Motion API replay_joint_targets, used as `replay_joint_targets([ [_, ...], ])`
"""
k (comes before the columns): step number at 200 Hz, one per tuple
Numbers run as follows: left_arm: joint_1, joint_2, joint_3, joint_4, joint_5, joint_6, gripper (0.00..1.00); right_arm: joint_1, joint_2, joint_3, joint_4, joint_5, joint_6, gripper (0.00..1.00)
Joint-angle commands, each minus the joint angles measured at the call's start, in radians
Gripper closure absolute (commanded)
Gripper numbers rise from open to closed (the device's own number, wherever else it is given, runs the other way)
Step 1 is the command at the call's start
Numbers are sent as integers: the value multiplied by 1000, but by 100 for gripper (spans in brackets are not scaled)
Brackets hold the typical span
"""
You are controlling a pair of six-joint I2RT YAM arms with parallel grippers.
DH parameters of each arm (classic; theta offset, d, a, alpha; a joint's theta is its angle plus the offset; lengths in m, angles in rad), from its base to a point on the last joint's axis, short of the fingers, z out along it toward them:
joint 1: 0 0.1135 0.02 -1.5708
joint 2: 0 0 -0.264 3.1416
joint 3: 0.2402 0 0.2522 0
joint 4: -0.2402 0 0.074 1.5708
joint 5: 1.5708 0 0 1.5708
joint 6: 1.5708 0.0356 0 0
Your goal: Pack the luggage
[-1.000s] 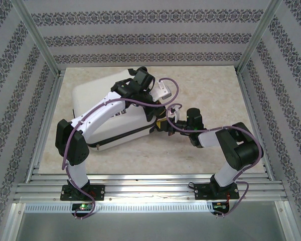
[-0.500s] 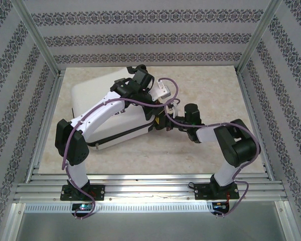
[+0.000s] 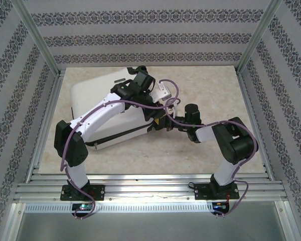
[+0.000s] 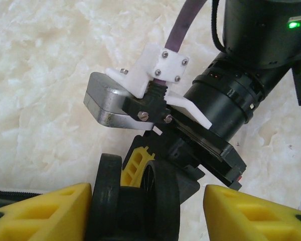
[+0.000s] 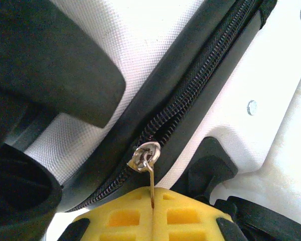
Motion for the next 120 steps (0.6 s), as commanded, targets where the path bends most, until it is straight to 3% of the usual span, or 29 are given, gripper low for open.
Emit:
replay_joint_targets([
  [1, -60, -73, -49, 31, -16, -123, 40, 6, -63, -3, 173, 73, 4, 100],
  [41, -43, -229, -155, 146, -387, -364, 34, 27, -61, -14, 177, 92, 9, 100],
  [63, 19, -346, -239, 136, -537, -559, 30, 44, -64, -26, 196, 97, 22, 100],
  [90, 162, -511, -427, 134, -595, -758, 27, 73, -77, -56, 208, 127, 11, 100],
  [120, 339, -679, -641, 140, -587, -917, 26, 92, -86, -79, 218, 143, 16, 100],
])
